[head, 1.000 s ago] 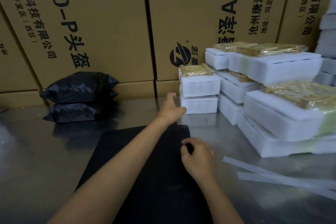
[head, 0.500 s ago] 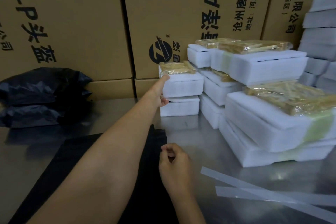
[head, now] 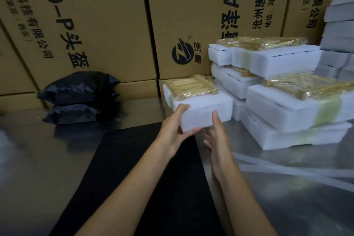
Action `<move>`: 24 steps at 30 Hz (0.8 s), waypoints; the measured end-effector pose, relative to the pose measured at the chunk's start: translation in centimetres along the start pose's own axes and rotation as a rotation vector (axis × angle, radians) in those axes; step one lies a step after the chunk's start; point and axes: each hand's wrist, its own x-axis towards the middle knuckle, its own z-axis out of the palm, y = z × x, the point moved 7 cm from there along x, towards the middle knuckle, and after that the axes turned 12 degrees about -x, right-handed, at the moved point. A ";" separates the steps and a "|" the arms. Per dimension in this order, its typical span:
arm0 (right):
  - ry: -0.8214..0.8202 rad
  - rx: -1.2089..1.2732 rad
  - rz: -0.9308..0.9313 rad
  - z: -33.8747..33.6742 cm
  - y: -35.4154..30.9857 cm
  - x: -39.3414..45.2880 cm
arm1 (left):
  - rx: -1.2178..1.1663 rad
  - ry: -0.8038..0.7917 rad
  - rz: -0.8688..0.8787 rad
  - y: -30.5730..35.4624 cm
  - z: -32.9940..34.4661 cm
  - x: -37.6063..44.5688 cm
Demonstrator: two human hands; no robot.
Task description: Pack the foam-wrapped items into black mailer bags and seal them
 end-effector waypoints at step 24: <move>-0.041 0.495 0.114 -3.5 0.8 -13.3 | 1.819 -0.235 -0.046 -1.1 -12.0 -13.3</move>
